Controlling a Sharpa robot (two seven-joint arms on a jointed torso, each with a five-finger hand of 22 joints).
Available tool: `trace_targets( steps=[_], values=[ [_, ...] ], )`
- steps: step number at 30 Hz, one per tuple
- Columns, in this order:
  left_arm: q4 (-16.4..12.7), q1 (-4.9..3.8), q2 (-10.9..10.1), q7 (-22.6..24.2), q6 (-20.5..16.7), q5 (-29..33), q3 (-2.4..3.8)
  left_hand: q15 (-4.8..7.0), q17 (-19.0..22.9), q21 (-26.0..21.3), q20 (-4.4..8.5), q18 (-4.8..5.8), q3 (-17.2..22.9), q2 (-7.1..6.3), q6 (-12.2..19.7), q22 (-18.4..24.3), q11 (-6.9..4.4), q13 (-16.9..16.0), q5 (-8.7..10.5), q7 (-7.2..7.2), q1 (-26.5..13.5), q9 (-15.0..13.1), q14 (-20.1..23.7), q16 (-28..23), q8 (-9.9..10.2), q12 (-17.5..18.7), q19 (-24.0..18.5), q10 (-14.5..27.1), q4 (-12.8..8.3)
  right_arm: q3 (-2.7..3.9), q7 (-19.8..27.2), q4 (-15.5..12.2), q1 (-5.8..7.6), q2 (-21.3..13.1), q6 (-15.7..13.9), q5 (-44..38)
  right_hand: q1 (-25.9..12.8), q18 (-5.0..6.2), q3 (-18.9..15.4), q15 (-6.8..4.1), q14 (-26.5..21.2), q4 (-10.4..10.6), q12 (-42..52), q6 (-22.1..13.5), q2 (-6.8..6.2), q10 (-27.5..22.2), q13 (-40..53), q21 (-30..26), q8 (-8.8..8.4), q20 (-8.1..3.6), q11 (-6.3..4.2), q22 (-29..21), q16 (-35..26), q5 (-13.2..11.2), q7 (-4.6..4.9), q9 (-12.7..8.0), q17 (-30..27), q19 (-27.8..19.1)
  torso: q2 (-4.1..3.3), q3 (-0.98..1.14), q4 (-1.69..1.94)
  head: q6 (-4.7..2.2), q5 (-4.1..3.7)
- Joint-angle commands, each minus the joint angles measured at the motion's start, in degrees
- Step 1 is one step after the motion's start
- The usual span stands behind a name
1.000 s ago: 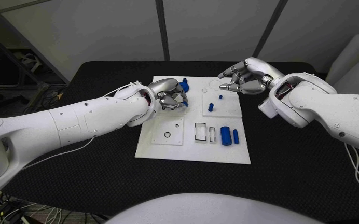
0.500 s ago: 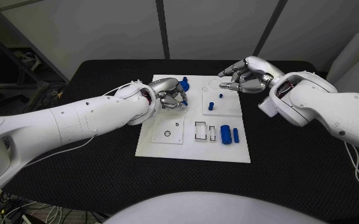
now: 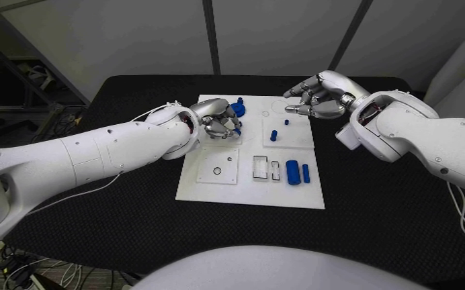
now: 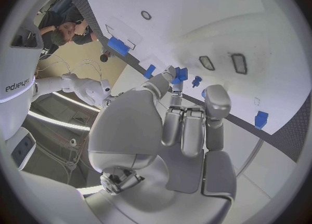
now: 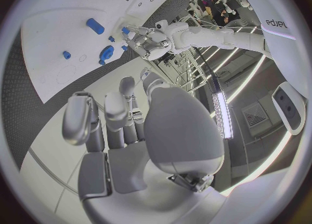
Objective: Assemble the parts on the task board
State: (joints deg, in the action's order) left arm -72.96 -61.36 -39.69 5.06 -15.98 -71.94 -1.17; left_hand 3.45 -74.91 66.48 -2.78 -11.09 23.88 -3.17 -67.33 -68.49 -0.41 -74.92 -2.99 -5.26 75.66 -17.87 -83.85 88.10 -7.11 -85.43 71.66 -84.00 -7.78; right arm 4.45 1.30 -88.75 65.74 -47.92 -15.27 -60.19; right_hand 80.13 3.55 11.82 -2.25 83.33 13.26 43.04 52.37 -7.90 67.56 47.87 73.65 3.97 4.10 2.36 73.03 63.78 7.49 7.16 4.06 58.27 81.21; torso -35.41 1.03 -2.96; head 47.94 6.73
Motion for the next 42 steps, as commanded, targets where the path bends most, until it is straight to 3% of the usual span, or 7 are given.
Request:
trace_targets(
  steps=[1, 42],
  values=[
    [0.1, -0.08, 0.0, 0.7, 2.0, 0.8, 0.01, 0.31, -11.7, -0.5, 0.04, 4.30, -0.2, 0.15, -3.2, 0.2, -0.10, -11.9, 0.23, 1.72, -0.5, -3.0, -5.2, 0.1, -0.1, -0.1, 0.0, -3.1, -0.1, 0.03, 0.2, 0.0, 0.11, 0.0, -0.2, -0.1, -0.1, 0.57, 0.2, -0.08, 0.4, 0.0, 0.2, 0.5, 0.54, 0.4, 0.1, -0.2, -0.12, -0.14, -0.18, 0.1, -0.1, 0.3, 0.04, 0.0, 0.1, 0.3, 0.00, -0.02, -0.03, 0.13, 0.09],
    [1.6, 0.26, -1.2, 0.0, 4.2, 0.8, -0.10, 0.33, -11.7, -0.5, 0.07, 4.30, -0.4, 0.16, -3.2, 0.1, -0.15, -11.9, 0.22, 1.78, -0.6, -2.9, -5.1, 0.1, 0.0, -0.1, -0.2, -3.0, -0.2, 0.03, 0.4, 0.2, 0.10, 0.1, -0.3, -0.1, -0.1, 0.57, 0.2, -0.08, 0.4, 0.0, 0.2, 0.5, 0.54, 0.4, 0.1, -0.2, -0.12, -0.14, -0.18, 0.1, -0.1, 0.3, 0.04, 0.0, 0.1, 0.3, 0.07, -0.02, 0.03, 0.38, 0.33]
  ],
)
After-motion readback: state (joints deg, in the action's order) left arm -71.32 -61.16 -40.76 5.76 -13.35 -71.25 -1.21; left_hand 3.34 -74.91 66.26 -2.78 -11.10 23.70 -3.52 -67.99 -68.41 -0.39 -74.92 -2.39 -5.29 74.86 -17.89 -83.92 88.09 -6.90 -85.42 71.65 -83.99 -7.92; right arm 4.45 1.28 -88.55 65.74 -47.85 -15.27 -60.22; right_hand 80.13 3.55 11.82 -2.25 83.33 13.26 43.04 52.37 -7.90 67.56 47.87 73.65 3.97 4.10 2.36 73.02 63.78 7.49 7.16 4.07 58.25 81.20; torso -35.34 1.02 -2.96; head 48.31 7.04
